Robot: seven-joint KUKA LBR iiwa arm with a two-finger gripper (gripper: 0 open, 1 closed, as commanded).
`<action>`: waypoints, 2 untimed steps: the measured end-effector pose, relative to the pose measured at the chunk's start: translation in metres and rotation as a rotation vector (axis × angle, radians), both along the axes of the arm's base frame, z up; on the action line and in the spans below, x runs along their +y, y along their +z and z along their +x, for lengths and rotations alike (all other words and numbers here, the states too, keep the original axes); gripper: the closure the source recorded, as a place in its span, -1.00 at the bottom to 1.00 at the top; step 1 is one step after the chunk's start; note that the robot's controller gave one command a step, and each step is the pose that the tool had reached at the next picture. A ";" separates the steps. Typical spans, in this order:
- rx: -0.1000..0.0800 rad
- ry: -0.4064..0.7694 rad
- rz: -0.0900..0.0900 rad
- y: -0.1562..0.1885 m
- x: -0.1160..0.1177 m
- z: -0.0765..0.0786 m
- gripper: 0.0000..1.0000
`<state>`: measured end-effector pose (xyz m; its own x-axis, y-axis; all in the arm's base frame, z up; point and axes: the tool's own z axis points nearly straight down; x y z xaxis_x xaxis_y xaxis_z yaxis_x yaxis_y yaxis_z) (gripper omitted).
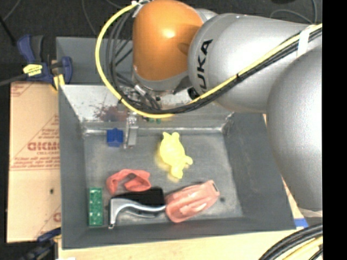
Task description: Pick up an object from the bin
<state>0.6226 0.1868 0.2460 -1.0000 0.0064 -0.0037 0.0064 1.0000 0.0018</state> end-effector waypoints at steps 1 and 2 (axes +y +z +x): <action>0.000 0.000 0.000 0.000 0.000 0.000 -1.00; -0.008 0.035 0.001 -0.045 -0.007 -0.021 -1.00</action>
Offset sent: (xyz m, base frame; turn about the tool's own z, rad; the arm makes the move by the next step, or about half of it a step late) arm -0.0408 -0.0127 -0.0855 -0.0572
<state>0.6013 0.1795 0.2005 -0.9995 -0.0283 -0.0119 -0.0284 0.9996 0.0026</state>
